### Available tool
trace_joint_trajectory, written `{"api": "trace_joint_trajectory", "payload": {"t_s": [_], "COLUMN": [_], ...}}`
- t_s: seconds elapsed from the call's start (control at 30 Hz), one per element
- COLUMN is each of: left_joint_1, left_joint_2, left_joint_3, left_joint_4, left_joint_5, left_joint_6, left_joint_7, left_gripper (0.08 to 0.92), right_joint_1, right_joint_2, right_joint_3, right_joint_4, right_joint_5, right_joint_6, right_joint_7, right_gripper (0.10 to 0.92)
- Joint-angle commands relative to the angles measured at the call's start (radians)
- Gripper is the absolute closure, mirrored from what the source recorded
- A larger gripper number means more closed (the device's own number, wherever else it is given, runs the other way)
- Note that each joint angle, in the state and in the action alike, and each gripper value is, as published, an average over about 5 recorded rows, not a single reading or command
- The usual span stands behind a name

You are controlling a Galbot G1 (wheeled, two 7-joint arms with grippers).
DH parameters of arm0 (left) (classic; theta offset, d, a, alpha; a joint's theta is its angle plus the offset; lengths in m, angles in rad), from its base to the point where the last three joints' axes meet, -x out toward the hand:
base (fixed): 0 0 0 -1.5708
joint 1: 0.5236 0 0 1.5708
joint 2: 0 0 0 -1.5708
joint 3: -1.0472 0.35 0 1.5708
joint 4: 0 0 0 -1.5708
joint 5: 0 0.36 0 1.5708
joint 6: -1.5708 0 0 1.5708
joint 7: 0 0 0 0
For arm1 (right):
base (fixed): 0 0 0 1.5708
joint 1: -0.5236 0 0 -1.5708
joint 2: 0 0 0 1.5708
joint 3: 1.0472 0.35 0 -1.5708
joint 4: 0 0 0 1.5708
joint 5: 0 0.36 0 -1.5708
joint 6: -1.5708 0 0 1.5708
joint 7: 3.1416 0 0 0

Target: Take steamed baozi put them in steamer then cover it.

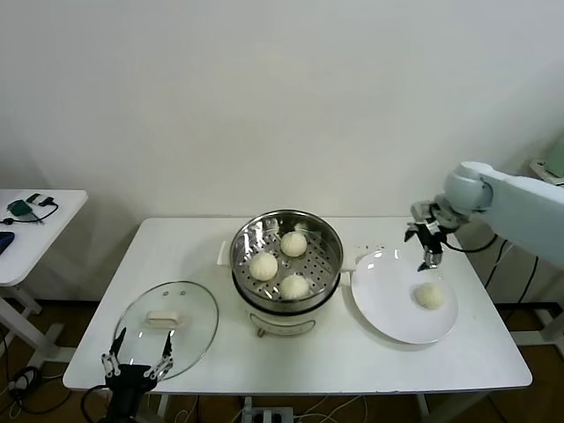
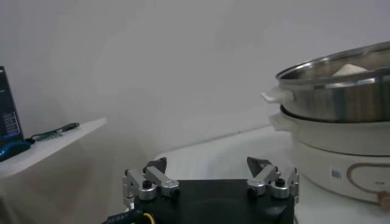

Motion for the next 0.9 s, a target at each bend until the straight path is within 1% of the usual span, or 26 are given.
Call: {"api": "trace_joint_trajectory", "payload": {"t_s": [0.03,0.37,0.67,0.9], "left_joint_1": [0.003,0.0,-0.006,-0.003], "left_joint_2": [-0.004,-0.007,-0.01,-0.012], "left_joint_3": [-0.003,-0.008,-0.005,-0.005], "left_joint_4": [0.002,0.024,0.034,0.035], "left_joint_5": [0.005,0.015,0.026,0.027], "left_joint_6": [0.001,0.001,0.003,0.001], "left_joint_7": [0.0,0.0,0.0,0.0], "left_gripper": [0.177,0.177,0.177,0.177], "right_joint_1": [-0.334,-0.431,-0.429,-0.419], "right_joint_2": [-0.037,0.05,0.121,0.146], "right_joint_3": [0.263,0.365,0.389,0.382], "right_joint_4": [-0.17,-0.299,-0.355,-0.372], "right_joint_5": [-0.148,-0.215,-0.216,-0.22], "right_joint_6": [-0.016,0.013,0.023,0.033], "right_joint_7": [-0.034,-0.032,-0.029,-0.032], "right_gripper": [0.203,0.203,0.203,0.203]}}
